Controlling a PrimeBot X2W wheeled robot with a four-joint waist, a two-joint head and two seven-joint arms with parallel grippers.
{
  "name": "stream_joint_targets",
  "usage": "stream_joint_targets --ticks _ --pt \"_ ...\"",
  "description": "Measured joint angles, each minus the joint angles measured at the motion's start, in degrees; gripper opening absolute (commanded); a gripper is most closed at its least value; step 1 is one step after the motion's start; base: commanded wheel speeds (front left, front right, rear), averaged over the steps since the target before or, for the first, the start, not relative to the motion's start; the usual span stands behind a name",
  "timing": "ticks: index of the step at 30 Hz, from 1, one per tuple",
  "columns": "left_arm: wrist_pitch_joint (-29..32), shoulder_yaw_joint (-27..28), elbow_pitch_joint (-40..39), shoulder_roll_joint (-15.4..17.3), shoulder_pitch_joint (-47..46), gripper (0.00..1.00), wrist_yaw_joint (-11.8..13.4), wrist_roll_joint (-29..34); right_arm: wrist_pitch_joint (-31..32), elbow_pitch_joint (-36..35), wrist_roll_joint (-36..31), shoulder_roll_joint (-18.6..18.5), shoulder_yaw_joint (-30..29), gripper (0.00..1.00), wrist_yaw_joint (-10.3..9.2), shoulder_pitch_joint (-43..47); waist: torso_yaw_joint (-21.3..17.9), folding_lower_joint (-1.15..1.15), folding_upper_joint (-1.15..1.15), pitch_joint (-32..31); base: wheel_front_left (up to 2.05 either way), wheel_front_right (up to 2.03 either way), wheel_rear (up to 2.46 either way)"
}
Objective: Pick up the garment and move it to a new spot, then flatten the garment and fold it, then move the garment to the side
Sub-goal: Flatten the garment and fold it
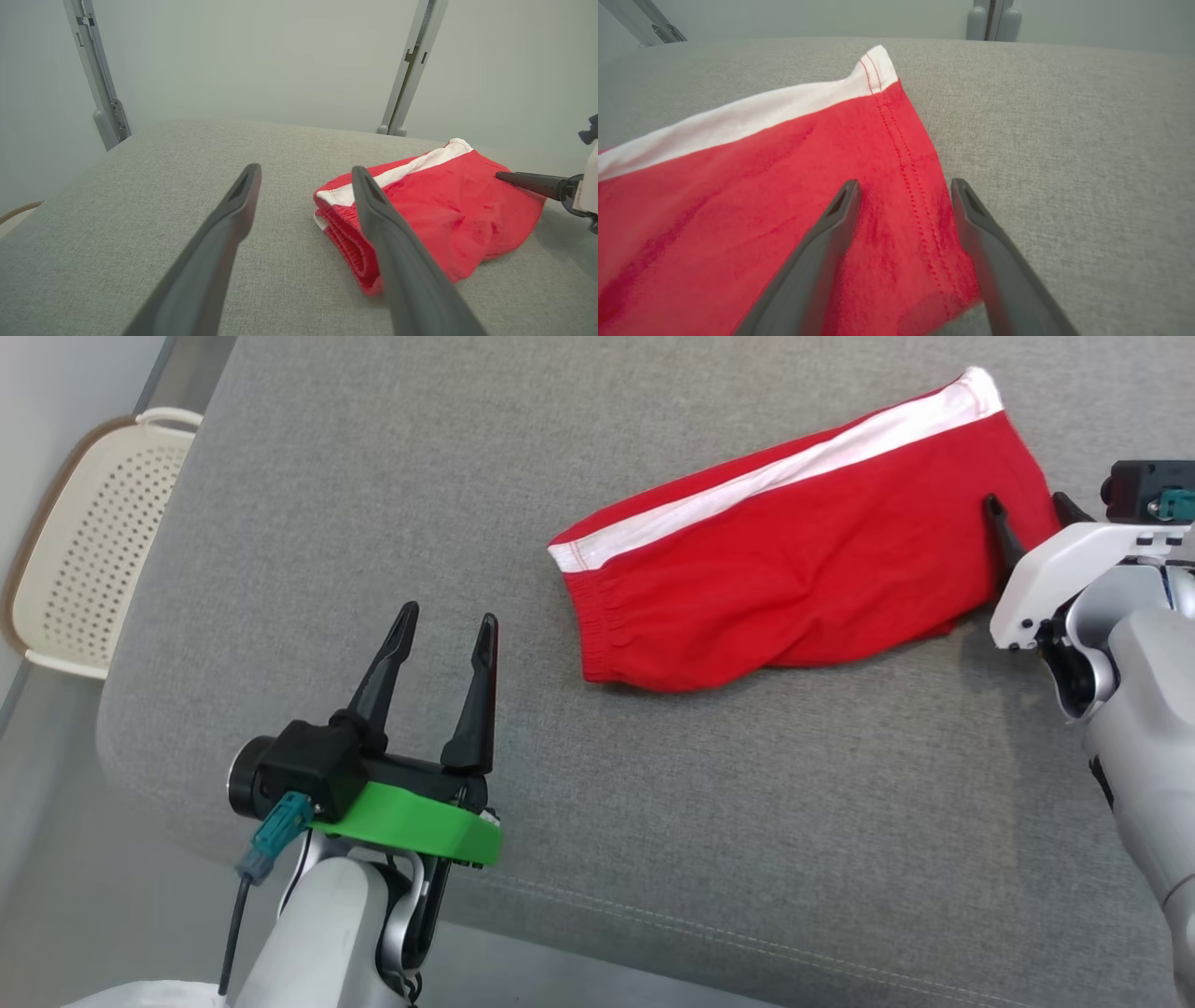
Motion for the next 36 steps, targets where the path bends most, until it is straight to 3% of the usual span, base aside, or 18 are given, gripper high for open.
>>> stream_joint_targets --ticks 12,13,14,15,25,36 --pt "0.0 1.9 0.2 -1.0 0.0 1.0 -1.0 1.5 2.7 7.6 5.6 0.1 1.3 1.0 0.0 -4.8 2.2 0.0 0.0 2.6 0.0 0.0 0.0" --pt "0.0 2.0 0.2 -1.1 0.0 1.0 -1.0 1.5 2.9 7.8 6.0 0.2 1.6 0.62 0.0 -4.9 2.1 0.0 0.0 2.5 0.0 0.0 0.0" --pt "0.0 2.1 0.2 -1.2 0.0 1.0 -1.0 1.6 3.6 7.9 6.6 0.4 1.8 0.05 -0.02 -4.8 2.1 0.0 0.0 2.5 0.0 0.0 0.0" --pt "0.0 2.2 0.3 -1.3 0.0 1.0 -1.1 1.6 4.4 8.0 7.4 0.5 2.1 0.0 -0.05 -4.8 2.0 0.0 0.0 2.4 0.0 0.0 0.0" --pt "0.0 3.0 1.1 -1.7 0.2 1.0 -1.5 2.4 4.5 3.7 14.3 1.8 5.1 0.0 -0.04 -1.3 0.7 0.0 0.0 0.9 0.0 0.0 0.0" --pt "0.0 4.1 1.5 -1.7 2.5 1.0 -1.8 3.3 -4.9 -6.2 19.5 2.9 7.3 0.0 -0.02 10.7 -2.8 0.0 0.0 -2.3 0.0 0.0 0.0"
